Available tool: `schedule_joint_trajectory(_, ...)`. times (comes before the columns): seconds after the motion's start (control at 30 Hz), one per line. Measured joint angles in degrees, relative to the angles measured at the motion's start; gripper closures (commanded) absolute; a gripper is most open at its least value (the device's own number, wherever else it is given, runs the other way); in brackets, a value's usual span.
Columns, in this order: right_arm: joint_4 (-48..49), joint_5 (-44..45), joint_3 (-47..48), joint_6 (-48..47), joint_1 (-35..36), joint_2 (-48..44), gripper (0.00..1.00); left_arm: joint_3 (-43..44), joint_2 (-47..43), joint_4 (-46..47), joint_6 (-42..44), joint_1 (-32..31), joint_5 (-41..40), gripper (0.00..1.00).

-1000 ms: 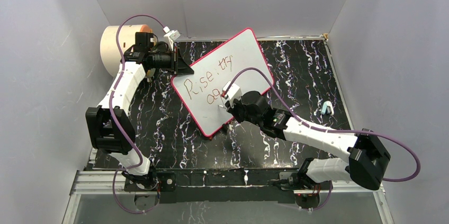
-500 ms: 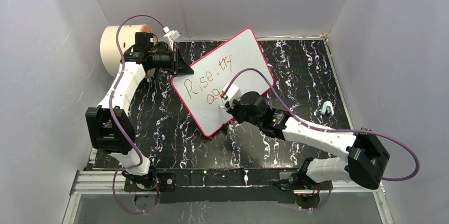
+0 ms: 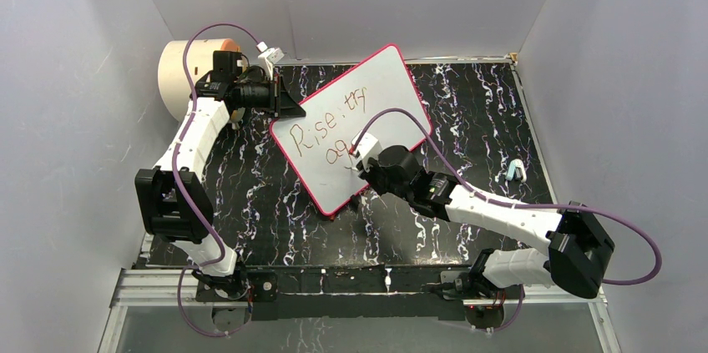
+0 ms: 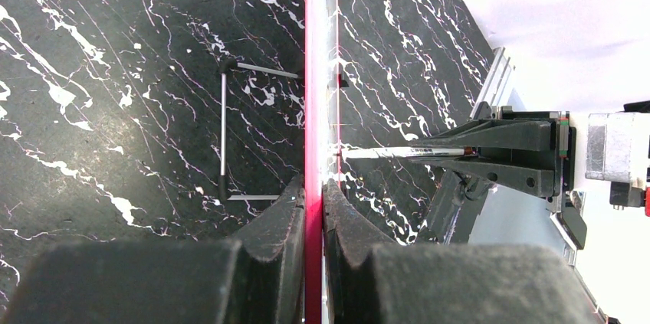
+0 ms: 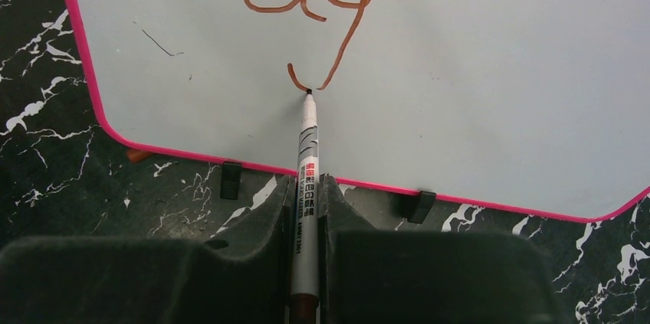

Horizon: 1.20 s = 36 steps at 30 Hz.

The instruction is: Write a sentence on the whiteboard

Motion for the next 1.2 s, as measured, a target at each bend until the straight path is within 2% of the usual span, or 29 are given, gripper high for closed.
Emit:
schedule_joint_trajectory(0.67, 2.2, 2.9, 0.0, 0.0, -0.1, -0.3, 1.00, 0.0, 0.0, 0.0, -0.1, 0.0, 0.0, 1.00)
schedule_joint_trajectory(1.2, 5.3, 3.5, -0.3, -0.3, -3.1, -5.4, 1.00, -0.2, -0.1, 0.2, -0.2, 0.0, 0.3, 1.00)
